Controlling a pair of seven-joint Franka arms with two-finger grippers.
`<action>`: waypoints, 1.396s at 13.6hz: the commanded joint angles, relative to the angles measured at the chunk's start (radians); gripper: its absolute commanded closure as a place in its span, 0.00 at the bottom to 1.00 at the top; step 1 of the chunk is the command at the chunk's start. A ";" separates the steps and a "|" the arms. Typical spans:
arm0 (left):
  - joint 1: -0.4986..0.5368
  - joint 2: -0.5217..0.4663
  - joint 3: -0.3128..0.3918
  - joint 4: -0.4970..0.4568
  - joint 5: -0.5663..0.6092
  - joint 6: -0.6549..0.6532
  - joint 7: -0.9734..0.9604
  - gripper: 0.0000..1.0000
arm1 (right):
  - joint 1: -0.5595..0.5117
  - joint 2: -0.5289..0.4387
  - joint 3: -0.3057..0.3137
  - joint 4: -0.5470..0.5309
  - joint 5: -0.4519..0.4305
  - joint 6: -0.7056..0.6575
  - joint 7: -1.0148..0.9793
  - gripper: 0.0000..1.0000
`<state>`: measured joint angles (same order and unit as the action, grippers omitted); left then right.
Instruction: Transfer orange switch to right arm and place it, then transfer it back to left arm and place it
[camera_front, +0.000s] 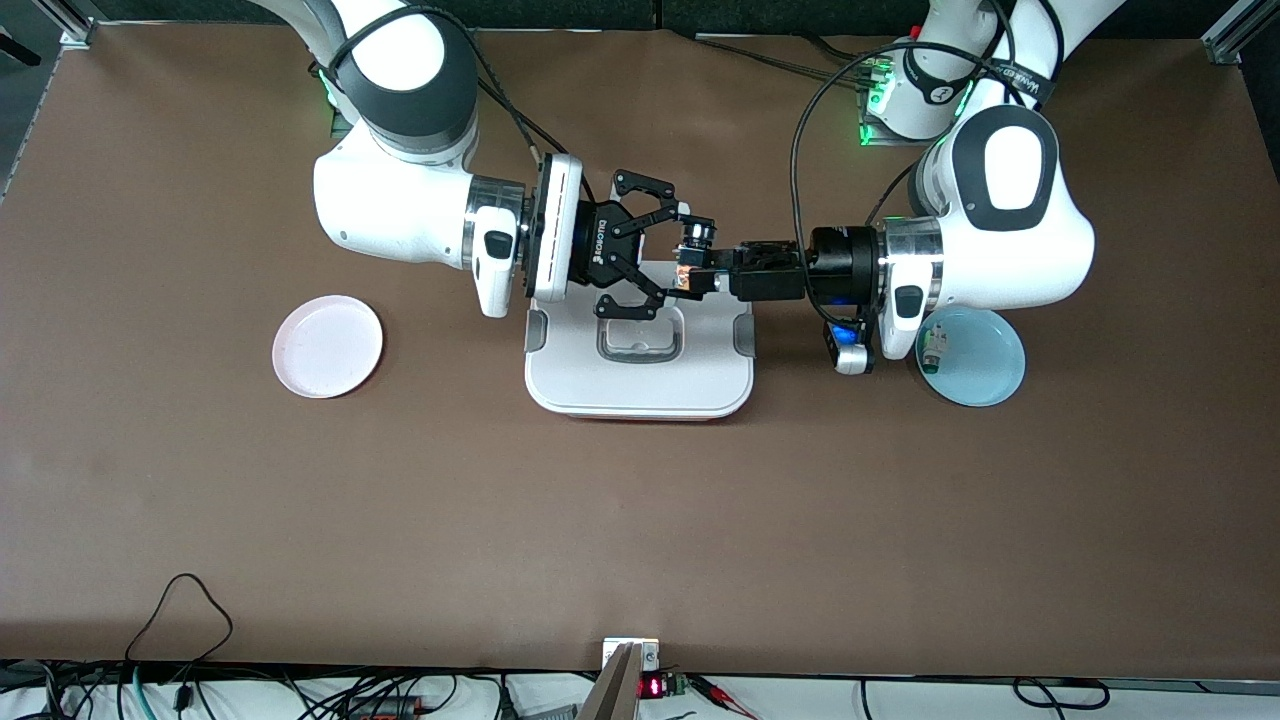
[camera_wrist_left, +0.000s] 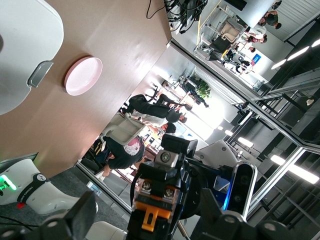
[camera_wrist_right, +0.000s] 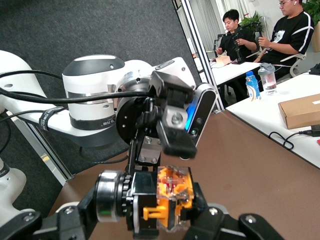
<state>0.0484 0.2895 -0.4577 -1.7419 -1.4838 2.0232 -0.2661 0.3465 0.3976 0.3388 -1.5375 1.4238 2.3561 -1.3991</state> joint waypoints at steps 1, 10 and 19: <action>-0.005 0.022 -0.001 0.030 -0.010 0.006 -0.005 0.16 | 0.008 -0.006 -0.001 0.004 0.012 0.022 0.005 0.61; 0.001 0.020 -0.001 0.030 -0.007 -0.006 -0.033 0.73 | 0.008 -0.006 0.000 0.002 0.012 0.020 0.005 0.61; 0.010 0.019 0.001 0.028 -0.006 -0.032 -0.047 1.00 | 0.015 -0.008 0.000 -0.007 0.014 0.011 0.006 0.57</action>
<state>0.0533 0.2977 -0.4565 -1.7294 -1.4835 2.0160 -0.2758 0.3483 0.3977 0.3390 -1.5392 1.4299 2.3563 -1.3724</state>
